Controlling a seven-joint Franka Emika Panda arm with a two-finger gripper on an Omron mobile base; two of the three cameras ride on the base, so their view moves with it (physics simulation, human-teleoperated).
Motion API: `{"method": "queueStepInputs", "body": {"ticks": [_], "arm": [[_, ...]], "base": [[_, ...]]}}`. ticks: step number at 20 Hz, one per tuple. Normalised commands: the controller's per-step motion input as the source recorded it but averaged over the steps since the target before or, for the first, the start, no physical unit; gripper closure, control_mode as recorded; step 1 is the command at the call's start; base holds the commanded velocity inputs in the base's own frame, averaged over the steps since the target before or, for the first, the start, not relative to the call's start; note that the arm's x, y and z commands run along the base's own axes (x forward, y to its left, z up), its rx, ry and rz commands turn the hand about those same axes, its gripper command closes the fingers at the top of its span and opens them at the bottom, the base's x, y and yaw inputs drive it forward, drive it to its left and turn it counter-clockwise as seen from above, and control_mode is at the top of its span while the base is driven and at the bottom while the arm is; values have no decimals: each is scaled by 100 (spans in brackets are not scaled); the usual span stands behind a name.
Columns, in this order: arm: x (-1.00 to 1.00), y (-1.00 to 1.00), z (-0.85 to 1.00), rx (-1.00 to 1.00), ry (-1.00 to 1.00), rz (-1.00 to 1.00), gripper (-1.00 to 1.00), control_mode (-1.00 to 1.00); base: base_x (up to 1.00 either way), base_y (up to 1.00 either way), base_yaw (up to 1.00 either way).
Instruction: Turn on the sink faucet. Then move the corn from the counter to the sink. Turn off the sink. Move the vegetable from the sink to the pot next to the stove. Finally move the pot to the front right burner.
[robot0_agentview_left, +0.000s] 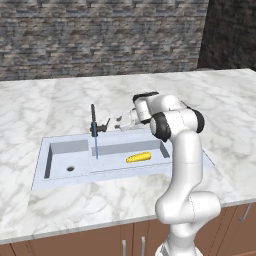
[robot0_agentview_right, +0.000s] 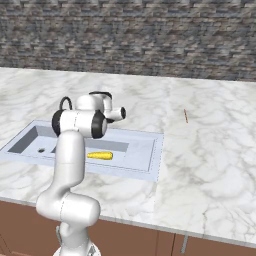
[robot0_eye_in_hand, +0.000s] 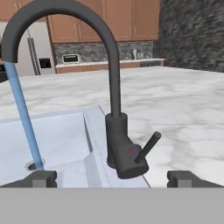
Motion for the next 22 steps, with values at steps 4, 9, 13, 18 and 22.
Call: {"method": "queueStepInputs", "body": {"ticks": [4, 9, 13, 18, 22], "arm": [[0, 9, 0, 0, 0, -7, -100, -100], [0, 26, 0, 0, 0, -2, -100, -100], [0, 32, 0, 0, 0, 0, -100, -100], [0, 33, 0, 0, 0, 0, -100, -100], [0, 34, 0, 0, 0, 0, -100, -100]], "base": [[0, 0, 0], [0, 0, 0], [0, 0, 0], [0, 0, 0], [0, 0, 0]]}}
